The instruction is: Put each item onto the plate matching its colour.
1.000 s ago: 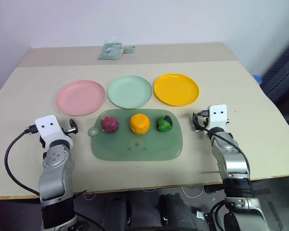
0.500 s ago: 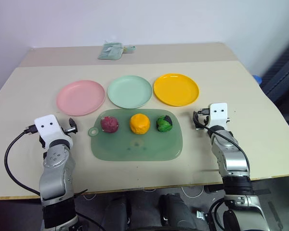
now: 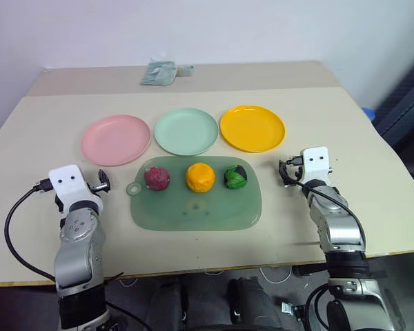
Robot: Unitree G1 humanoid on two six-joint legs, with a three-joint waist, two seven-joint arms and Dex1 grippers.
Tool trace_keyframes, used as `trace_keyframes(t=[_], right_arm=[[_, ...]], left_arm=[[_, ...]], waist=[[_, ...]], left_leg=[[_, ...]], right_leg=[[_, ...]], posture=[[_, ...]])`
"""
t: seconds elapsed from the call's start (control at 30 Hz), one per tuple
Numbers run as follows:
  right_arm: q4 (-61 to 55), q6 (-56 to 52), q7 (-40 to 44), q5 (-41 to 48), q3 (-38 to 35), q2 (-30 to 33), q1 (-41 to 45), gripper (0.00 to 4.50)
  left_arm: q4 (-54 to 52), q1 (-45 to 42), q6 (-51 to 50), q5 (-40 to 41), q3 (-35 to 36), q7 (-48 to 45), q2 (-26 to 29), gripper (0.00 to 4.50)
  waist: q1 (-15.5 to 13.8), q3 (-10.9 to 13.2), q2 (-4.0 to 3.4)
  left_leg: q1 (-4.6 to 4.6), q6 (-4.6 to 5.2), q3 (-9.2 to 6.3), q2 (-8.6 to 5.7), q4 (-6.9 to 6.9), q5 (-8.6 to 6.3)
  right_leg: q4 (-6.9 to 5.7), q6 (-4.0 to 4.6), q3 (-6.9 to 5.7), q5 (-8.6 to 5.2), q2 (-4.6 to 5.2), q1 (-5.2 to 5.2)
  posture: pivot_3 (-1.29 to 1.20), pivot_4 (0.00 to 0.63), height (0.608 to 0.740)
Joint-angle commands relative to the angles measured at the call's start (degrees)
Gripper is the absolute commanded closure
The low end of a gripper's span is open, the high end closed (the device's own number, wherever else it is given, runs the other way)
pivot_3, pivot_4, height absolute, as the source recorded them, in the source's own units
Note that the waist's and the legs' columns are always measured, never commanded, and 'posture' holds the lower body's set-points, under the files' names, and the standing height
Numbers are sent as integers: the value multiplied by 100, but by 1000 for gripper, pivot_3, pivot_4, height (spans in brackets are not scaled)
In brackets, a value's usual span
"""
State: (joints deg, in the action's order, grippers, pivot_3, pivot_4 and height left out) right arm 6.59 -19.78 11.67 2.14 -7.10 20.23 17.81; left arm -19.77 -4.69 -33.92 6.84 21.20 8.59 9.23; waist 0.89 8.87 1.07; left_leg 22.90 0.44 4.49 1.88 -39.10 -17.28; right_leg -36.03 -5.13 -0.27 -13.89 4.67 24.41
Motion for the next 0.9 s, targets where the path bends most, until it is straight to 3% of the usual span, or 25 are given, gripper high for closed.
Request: trace_keyframes(t=[0.03, 0.47, 0.7, 0.9], right_arm=[[-383, 209, 742, 278, -122, 449, -212, 0], [-729, 312, 2165, 977, -526, 1495, -541, 0], [-2570, -964, 3323, 2309, -459, 1918, -1480, 0], [-3623, -1706, 3493, 2917, -162, 2033, -1801, 0]], left_arm=[[-312, 237, -45, 131, 217, -427, 390, 65], [-339, 716, 111, 675, 264, -1866, 1328, 65], [-643, 952, 296, 1570, 50, -3538, 1922, 65], [-648, 685, 330, 1589, -421, -3844, 2095, 65]], waist=[[-3, 0, 0], [-15, 4, 1], [-36, 5, 0], [-21, 6, -1]], left_leg=[[0, 0, 0, 0, 2, 0], [-1, 0, -1, 5, 2, 0], [18, -1, -3, 4, 4, -1], [18, -2, -4, 3, 2, -1]], right_leg=[[0, 0, 0, 0, 0, 0], [3, 3, 0, -2, 1, 3], [12, 4, -2, -2, 13, 14], [16, 6, -3, -2, 37, 14]], posture=[[0, 150, 740], [0, 150, 740], [0, 150, 740], [0, 150, 740]])
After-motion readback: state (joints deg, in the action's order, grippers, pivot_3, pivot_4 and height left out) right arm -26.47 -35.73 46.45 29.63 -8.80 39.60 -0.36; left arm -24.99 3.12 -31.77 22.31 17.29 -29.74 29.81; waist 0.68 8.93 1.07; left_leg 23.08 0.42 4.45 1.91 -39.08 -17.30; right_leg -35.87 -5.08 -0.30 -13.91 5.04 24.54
